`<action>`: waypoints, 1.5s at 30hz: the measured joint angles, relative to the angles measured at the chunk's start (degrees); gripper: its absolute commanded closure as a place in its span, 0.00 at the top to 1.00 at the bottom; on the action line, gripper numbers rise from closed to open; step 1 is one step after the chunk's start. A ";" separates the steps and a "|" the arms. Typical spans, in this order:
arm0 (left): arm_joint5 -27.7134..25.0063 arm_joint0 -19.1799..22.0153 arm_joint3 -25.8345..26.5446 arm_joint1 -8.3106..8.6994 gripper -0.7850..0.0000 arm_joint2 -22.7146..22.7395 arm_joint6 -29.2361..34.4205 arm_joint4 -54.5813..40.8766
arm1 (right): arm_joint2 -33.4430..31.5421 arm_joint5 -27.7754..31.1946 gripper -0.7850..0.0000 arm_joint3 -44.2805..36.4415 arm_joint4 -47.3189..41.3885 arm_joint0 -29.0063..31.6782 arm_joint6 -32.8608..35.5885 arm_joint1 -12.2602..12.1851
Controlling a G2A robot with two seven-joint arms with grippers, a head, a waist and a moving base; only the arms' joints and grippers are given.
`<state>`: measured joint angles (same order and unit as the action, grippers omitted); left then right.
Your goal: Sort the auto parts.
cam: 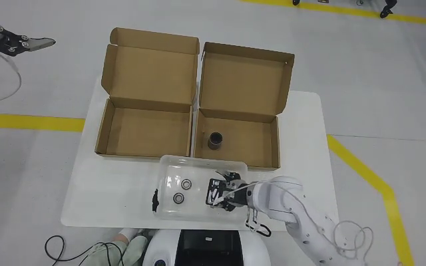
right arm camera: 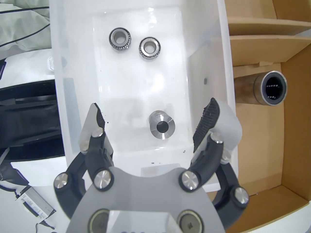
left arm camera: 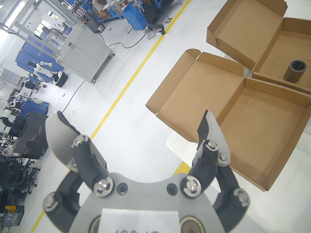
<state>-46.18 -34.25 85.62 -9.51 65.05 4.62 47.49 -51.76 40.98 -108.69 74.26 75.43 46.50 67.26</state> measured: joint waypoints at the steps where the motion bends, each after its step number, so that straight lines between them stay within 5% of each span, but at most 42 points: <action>1: 0.00 0.00 0.00 0.00 1.00 0.00 0.00 0.00 | 0.18 -0.30 0.91 0.35 -0.06 -0.12 0.09 0.02; 5: 0.00 0.00 0.00 0.00 1.00 0.00 0.00 0.00 | 0.68 -1.43 0.84 2.06 0.12 -0.58 -0.19 0.04; 14: 0.00 0.00 0.00 0.00 1.00 0.00 0.00 0.00 | 3.09 -3.50 0.93 6.12 0.20 -2.80 1.44 0.50; 22: 0.00 0.00 0.00 0.00 1.00 0.00 0.00 0.00 | 4.54 -4.86 0.86 8.95 0.41 -4.38 1.38 0.85; 27: 0.00 0.00 0.00 0.00 1.00 0.00 0.00 0.00 | 5.38 -5.53 0.75 10.73 0.28 -5.63 1.32 1.13; 31: 0.00 0.00 0.00 0.00 1.00 0.00 0.00 0.00 | 6.01 -6.02 0.47 11.99 -0.19 -6.69 2.03 1.38; 38: 0.00 0.00 0.00 0.00 1.00 0.00 0.00 0.00 | 6.55 -6.30 0.27 12.76 -1.02 -7.40 2.98 1.52; 41: 0.00 0.00 0.00 0.00 1.00 0.00 0.00 0.00 | 6.60 -6.37 0.00 12.83 -1.17 -7.59 3.34 1.50; 45: 0.00 0.00 0.00 0.00 1.00 0.00 0.00 0.00 | 6.45 -6.35 0.00 12.34 -1.55 -7.77 3.25 1.44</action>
<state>-46.18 -34.25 85.62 -9.51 65.05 4.62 47.49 -45.31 34.63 -96.34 72.71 67.66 49.76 68.70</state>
